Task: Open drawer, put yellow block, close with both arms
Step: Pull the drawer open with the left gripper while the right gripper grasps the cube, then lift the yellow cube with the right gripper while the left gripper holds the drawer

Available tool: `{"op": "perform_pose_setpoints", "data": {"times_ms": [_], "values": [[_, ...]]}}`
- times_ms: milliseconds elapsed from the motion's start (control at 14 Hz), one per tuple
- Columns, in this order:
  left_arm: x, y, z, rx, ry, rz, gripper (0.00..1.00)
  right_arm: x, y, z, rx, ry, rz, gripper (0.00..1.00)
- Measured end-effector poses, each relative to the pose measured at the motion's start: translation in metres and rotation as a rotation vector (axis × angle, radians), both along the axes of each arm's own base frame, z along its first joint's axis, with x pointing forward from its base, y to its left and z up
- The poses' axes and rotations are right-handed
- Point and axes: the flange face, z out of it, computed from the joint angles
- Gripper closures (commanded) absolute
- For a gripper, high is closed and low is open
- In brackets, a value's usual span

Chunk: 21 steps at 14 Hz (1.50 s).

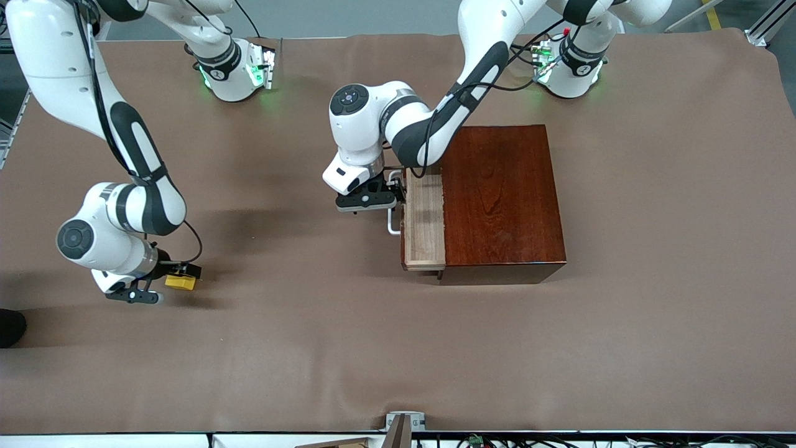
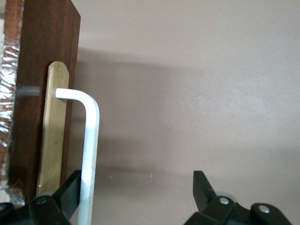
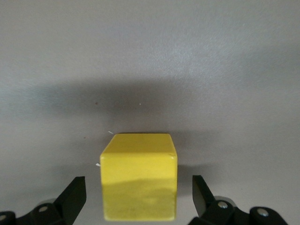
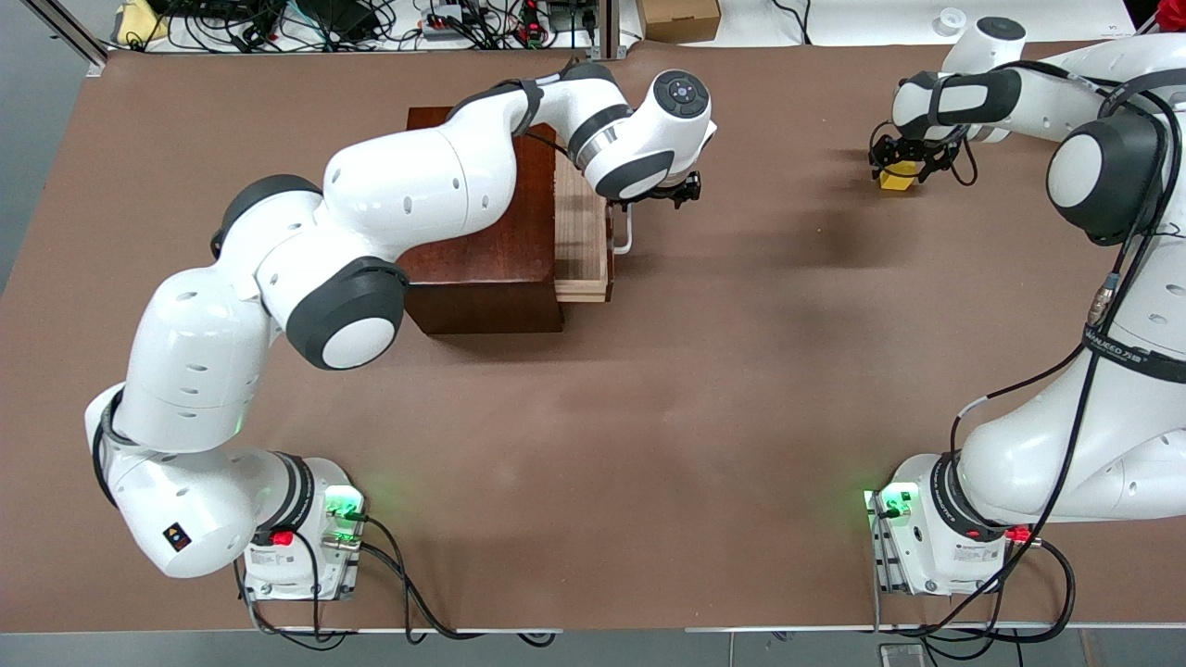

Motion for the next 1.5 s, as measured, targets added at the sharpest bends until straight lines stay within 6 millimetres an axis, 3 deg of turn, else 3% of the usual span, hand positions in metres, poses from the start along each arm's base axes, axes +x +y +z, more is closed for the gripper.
{"op": "perform_pose_setpoints", "data": {"times_ms": [71, 142, 285, 997, 1495], "values": [[0.0, 0.0, 0.0, -0.001, 0.001, 0.001, 0.0, 0.0, 0.0, -0.003, -0.001, 0.001, 0.0, 0.09], [0.0, 0.0, 0.0, -0.002, 0.001, 0.0, 0.0, 0.0, -0.001, -0.004, -0.001, -0.002, 0.0, 0.32], [0.0, 0.0, 0.0, -0.004, 0.002, 0.0, 0.0, 0.001, -0.002, -0.003, -0.004, -0.008, 0.0, 1.0], [-0.002, -0.009, 0.004, -0.079, 0.004, -0.001, 0.0, 0.007, -0.017, 0.009, -0.011, -0.016, 0.009, 1.0], [-0.003, -0.013, 0.008, -0.098, 0.001, -0.004, 0.0, 0.005, -0.03, 0.064, 0.006, 0.025, 0.077, 1.0]]}}
